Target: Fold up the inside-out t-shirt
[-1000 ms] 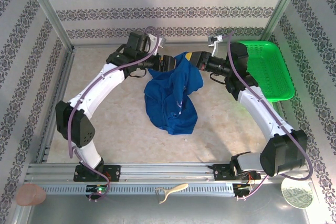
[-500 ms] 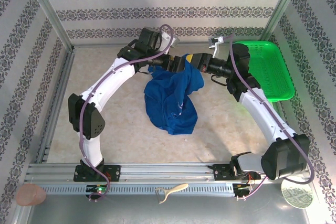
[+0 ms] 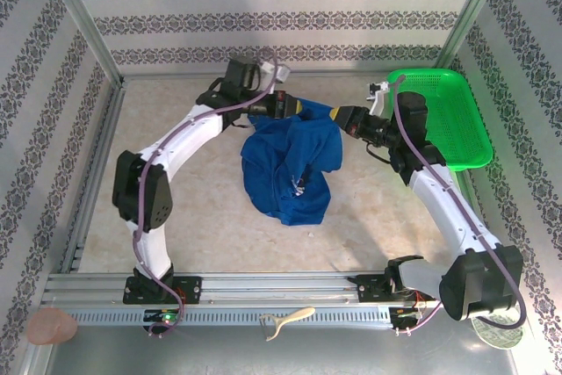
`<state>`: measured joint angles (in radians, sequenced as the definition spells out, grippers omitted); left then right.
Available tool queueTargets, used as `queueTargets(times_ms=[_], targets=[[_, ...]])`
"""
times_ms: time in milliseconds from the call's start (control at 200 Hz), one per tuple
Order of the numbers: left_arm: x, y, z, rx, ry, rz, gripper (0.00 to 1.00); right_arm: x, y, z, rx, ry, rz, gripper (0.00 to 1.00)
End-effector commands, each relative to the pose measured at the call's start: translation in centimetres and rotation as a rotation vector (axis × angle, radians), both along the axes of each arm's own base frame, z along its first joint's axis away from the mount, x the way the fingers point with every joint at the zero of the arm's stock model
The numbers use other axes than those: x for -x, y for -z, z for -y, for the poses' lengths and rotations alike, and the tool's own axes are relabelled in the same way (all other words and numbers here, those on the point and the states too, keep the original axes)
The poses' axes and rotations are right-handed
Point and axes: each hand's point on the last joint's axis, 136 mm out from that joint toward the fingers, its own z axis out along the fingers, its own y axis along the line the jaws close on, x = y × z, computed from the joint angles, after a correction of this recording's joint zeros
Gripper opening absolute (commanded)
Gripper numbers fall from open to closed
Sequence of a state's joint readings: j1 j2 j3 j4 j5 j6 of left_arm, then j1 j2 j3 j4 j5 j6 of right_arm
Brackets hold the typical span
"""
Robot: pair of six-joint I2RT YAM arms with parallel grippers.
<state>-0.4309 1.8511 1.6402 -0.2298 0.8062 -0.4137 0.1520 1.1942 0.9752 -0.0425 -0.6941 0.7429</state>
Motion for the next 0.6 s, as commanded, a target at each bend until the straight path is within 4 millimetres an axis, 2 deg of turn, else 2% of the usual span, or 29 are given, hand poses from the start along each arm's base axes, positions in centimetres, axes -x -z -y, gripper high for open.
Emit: queueTargets(times_ms=[0,65,180,310,400,595], targets=[[1.5,-6.9,-1.7,0.178,-0.030,0.083,0.00,-0.4,3.4,2.3,0.163,0.097,-0.074,0.30],[2.7,-7.4,-2.2,0.199,-0.039,0.070,0.00,-0.2,3.2,2.7,0.188,0.112,-0.083,0.41],[4.1,-7.7,-3.4,0.228,-0.092,0.052,0.00,0.9,0.9,2.4,0.194,0.118,-0.065,0.56],[4.7,-8.0,-4.5,0.244,-0.161,0.053,0.00,2.4,-1.1,1.1,0.222,0.141,-0.043,0.64],[5.0,-8.3,-4.7,0.265,-0.181,0.049,0.00,2.9,-1.7,-0.4,0.264,0.144,-0.023,0.66],[5.7,-8.9,-4.1,0.264,-0.168,0.052,0.00,1.7,-2.0,-4.2,0.281,0.127,-0.017,0.72]])
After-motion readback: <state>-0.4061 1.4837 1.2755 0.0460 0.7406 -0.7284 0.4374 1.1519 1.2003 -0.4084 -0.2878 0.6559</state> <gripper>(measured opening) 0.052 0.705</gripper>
